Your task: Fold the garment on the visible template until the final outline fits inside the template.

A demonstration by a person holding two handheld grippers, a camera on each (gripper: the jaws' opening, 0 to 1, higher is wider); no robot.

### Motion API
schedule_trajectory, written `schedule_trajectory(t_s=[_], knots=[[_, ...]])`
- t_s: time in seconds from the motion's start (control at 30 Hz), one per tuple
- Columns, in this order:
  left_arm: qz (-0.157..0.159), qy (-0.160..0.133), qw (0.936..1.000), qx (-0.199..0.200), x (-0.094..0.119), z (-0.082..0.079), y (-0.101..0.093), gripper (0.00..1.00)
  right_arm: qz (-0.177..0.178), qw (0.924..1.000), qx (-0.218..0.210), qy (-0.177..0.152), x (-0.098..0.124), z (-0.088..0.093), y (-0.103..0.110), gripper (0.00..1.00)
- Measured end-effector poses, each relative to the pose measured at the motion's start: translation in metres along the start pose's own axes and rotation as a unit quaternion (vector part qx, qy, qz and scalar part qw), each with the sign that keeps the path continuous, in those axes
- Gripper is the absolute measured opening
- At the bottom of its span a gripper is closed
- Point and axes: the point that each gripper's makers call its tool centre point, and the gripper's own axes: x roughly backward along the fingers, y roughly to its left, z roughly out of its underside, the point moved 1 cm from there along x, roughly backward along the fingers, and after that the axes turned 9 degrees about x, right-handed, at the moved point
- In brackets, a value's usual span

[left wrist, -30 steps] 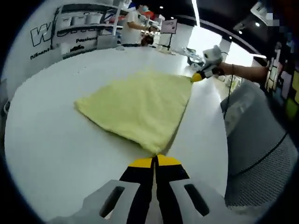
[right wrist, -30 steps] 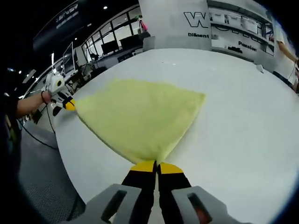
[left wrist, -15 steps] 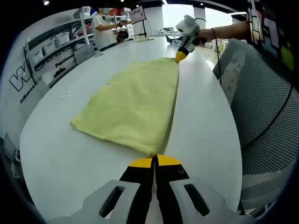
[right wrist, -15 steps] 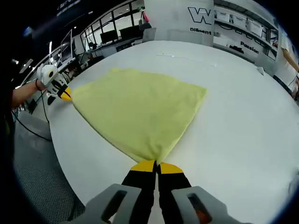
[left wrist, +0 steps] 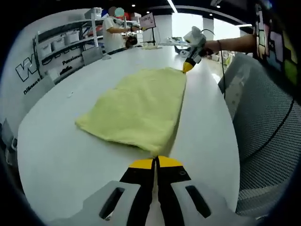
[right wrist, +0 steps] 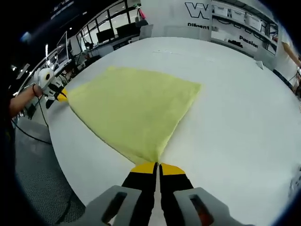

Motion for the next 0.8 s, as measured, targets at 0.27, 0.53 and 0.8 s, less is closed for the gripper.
schedule_trajectory(t_s=[0.27,0.53,0.8], knots=[[-0.089,-0.043,0.9942,0.042,0.027,-0.01,0.022,0.0,0.024,0.9981,-0.029,-0.049,0.016,-0.022,0.0,0.0],[-0.134,-0.094,0.9823,0.091,0.038,-0.033,0.009,0.0,0.042,0.9899,-0.093,-0.098,0.024,-0.04,0.003,0.0],[-0.212,-0.151,0.9513,0.165,0.052,-0.052,0.019,0.08,0.051,0.986,-0.109,-0.115,0.028,-0.052,0.01,0.0]])
